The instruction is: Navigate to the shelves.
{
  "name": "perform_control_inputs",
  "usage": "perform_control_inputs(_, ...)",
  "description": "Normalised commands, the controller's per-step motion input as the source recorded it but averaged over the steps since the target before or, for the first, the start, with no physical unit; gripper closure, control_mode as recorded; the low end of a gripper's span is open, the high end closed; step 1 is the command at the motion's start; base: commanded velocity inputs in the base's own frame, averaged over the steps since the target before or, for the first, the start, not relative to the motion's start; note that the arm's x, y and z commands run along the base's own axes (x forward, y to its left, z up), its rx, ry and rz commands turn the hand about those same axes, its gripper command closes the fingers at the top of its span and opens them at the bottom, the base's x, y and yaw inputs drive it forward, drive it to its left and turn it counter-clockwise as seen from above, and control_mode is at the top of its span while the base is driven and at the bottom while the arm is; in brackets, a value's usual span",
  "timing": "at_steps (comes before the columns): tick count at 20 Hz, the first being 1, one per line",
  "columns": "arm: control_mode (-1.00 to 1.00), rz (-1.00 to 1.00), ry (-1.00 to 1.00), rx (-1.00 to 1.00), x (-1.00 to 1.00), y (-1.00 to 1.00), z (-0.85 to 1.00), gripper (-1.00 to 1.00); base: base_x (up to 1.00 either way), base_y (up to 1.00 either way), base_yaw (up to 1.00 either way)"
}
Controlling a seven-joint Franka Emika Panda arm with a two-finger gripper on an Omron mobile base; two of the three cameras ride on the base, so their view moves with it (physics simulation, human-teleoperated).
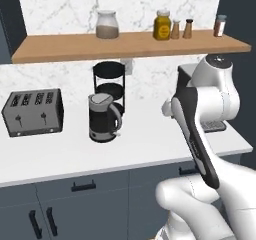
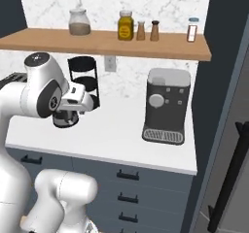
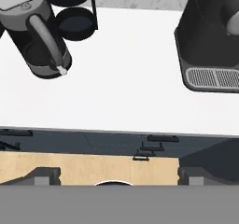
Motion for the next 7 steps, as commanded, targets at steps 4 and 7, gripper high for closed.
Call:
perform_control_inputs(4,1.0,0.0,0.0,0.0,0.0,0.0,0.0,-1.0,0.41,-0.16,0.04)
perform_control_inputs(7,1.0,0.0,0.0,0.0,0.0,0.0,0.0,-1.0,0.25,-0.11,0.02)
